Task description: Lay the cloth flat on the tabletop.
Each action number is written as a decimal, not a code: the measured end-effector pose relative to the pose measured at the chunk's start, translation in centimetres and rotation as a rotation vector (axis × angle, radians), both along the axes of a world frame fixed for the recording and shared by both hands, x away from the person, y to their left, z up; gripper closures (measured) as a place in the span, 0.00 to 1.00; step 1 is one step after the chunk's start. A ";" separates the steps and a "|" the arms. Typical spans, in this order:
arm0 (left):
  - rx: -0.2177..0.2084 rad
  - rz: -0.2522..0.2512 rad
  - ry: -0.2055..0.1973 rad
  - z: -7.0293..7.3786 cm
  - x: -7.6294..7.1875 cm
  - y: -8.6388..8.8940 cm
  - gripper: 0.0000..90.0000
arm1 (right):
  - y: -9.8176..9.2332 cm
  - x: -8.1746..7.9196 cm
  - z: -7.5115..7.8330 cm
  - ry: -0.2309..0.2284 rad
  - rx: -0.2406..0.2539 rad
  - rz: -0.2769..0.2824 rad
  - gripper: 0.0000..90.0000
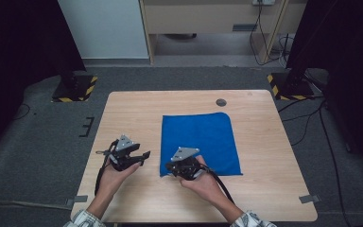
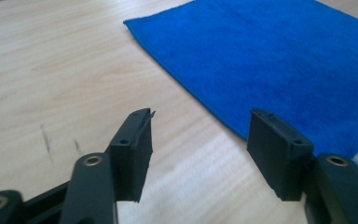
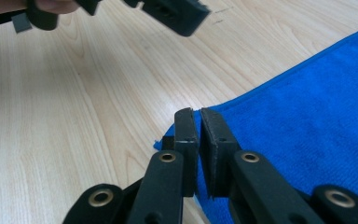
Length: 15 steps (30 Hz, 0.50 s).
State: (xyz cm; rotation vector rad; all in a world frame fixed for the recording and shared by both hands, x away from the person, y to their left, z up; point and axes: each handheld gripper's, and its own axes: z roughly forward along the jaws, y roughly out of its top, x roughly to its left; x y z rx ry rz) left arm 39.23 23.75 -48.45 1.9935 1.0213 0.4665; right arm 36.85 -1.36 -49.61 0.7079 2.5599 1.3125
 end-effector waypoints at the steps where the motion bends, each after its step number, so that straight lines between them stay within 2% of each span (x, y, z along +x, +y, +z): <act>1: 0.004 -0.002 0.000 0.1 0.5 0.0 0.43 | 0.1 0.1 0.0 0.000 0.000 -0.002 0.94; 9: 0.009 -0.011 0.003 1.4 5.5 -0.2 0.31 | 0.7 0.4 0.0 0.007 -0.005 -0.007 0.89; 15: 0.045 -0.032 -0.005 2.2 8.4 -1.5 0.28 | 1.3 0.3 0.2 0.004 -0.017 0.012 0.86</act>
